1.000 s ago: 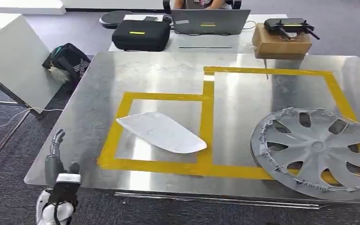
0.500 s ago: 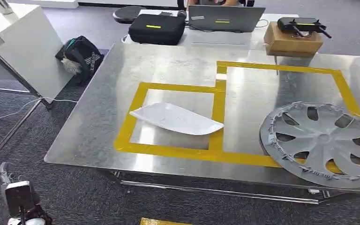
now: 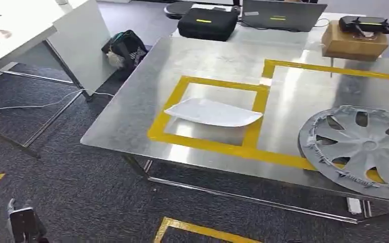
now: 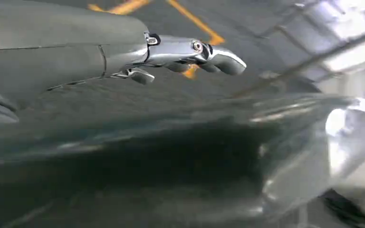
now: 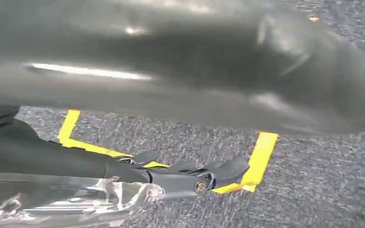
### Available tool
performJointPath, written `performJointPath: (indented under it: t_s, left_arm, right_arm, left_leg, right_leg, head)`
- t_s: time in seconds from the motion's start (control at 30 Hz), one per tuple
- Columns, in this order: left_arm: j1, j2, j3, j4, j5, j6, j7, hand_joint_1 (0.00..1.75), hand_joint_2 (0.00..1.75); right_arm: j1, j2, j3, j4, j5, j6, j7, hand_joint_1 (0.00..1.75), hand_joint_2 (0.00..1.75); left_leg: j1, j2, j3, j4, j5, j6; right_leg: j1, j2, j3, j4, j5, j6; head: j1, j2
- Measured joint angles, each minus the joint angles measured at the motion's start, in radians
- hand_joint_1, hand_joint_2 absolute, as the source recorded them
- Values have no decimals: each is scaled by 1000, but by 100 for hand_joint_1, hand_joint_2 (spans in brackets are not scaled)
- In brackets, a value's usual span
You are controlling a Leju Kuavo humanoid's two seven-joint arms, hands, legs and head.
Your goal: Take the parts from the cabinet and place them on the table.
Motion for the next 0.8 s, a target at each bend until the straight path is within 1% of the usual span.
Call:
performJointPath:
  t_s: [0.03,0.07,0.1,0.13,0.17,0.2,0.23,0.27,0.3,0.33,0.37,0.4,0.43,0.47,0.5,0.53,0.57,0.6,0.63,0.67,0.7,0.73,0.77,0.8]
  left_arm:
    - [-11,5,7,20,0,-3,0,0,0]
    - [-16,5,13,35,-1,-3,0,0,0]
    - [-16,9,21,52,-3,-3,0,0,0]
    - [-14,11,29,66,-3,-3,0,0,0]
    - [-14,12,35,74,-3,-3,0,0,0]
    - [-14,11,38,83,-2,-3,0,0,0]
    - [-18,14,40,90,-3,-3,0,0,0]
    - [-23,15,42,95,-3,-3,0,0,0]
    - [-26,15,43,101,-3,-3,0,0,0]
    - [-26,15,43,107,-3,-3,0,0,0]
    - [-25,15,44,113,-3,-3,0,0,0]
    - [-27,15,48,122,-3,-3,0,0,0]
    - [-31,17,53,137,-1,-6,0,0,0]
    - [-34,19,59,152,3,-9,0,0,0]
    - [-39,21,66,171,-3,-11,0,0,0]
    - [-49,27,76,208,-20,-22,2,0,0]
    - [-58,36,86,255,-35,-38,12,0,0]
    - [-61,46,92,315,-57,-59,31,0,0]
    - [-55,54,92,367,-83,-79,70,0,0]
    - [-48,64,92,406,-103,-92,107,0,0]
    - [-42,61,92,441,-120,-103,144,0,0]
    - [-41,60,92,471,-134,-116,189,0,0]
    - [-44,56,88,494,-153,-135,226,0,0]
    - [-46,52,80,515,-179,-165,258,0,0]
  right_arm:
    - [2,1,-1,0,0,0,0,0,0]
    - [0,1,-2,0,1,0,0,0,0]
    - [-2,1,-2,0,1,0,0,0,0]
    - [-3,1,-2,0,1,0,0,0,0]
    - [-3,1,-2,0,1,0,0,0,0]
    - [-1,1,-2,0,1,0,0,0,0]
    - [2,1,-3,0,1,0,1,0,0]
    - [5,1,-4,0,1,1,1,0,0]
    - [6,2,-6,0,1,1,1,0,0]
    - [5,2,-7,0,2,0,1,0,0]
    - [4,2,-8,0,1,0,1,0,0]
    - [3,2,-8,0,0,0,1,0,0]
    - [3,2,-9,0,-1,0,1,0,0]
    - [2,2,-9,0,-1,0,1,0,0]
    - [-1,1,-9,0,0,0,2,0,0]
    - [-1,2,-9,0,1,0,1,0,0]
    - [-1,4,-10,0,3,3,2,0,0]
    - [-2,5,-11,0,6,3,2,0,0]
    - [-3,5,-11,0,8,3,3,0,0]
    - [-1,8,-13,1,10,6,4,0,0]
    - [-3,8,-15,1,11,6,5,0,0]
    - [-2,9,-17,1,13,6,5,0,0]
    - [2,9,-17,1,16,6,6,0,0]
    - [4,9,-18,1,21,5,8,0,0]
  left_leg:
    - [-12,7,26,-56,-14,9]
    - [-12,0,16,-60,-15,22]
    - [-16,-12,6,-59,-10,31]
    - [-18,-22,0,-59,-3,43]
    - [-14,-28,-5,-62,6,57]
    - [-14,-37,-15,-62,15,66]
    - [-14,-47,-27,-62,26,75]
    - [-17,-62,-41,-62,38,79]
    - [-21,-77,-57,-61,51,82]
    - [-25,-89,-72,-61,62,83]
    - [-27,-101,-87,-61,75,82]
    - [-29,-115,-101,-60,87,81]
    - [-29,-130,-115,-60,98,79]
    - [-30,-144,-127,-59,110,77]
    - [-28,-154,-136,-57,122,73]
    - [-34,-165,-145,-55,133,69]
    - [-33,-173,-145,-58,144,65]
    - [-30,-182,-148,-59,153,59]
    - [-30,-194,-151,-61,162,50]
    - [-29,-199,-156,-60,167,44]
    - [-31,-149,-166,-39,121,41]
    - [-29,-115,-183,11,56,33]
    - [-24,-96,-207,91,-8,25]
    - [-19,-88,-227,169,-53,19]
  right_leg:
    - [0,-14,-5,2,5,7]
    - [1,-27,-6,2,14,14]
    - [-2,-40,-7,0,21,20]
    - [-5,-50,-6,-2,27,27]
    - [-9,-31,-10,0,19,34]
    - [-10,20,-23,25,-22,40]
    - [-9,60,-43,91,-87,41]
    - [-8,76,-66,174,-141,39]
    - [-6,83,-90,262,-187,37]
    - [-4,83,-98,313,-203,32]
    - [0,83,-85,319,-188,26]
    - [3,84,-53,285,-155,20]
    - [6,90,-1,213,-113,13]
    - [8,112,66,117,-82,5]
    - [9,163,126,19,-98,-4]
    - [2,183,171,-49,-116,-4]
    - [8,174,158,-39,-113,-1]
    - [9,164,150,-37,-112,-3]
    - [12,155,145,-32,-108,-9]
    - [2,139,138,-38,-93,-19]
    - [3,124,130,-38,-83,-27]
    - [4,113,119,-39,-77,-34]
    - [5,97,107,-38,-71,-34]
    - [5,78,95,-38,-63,-33]
  head:
    - [-2,0]
    - [3,0]
    - [0,0]
    - [0,0]
    - [-1,0]
    - [3,0]
    - [2,0]
    - [3,0]
    - [2,0]
    - [2,0]
    - [1,0]
    - [2,0]
    - [2,0]
    - [1,0]
    - [2,0]
    - [0,0]
    - [0,0]
    - [3,0]
    - [3,0]
    - [0,0]
    - [-2,0]
    - [-11,0]
    - [-12,0]
    - [-12,0]
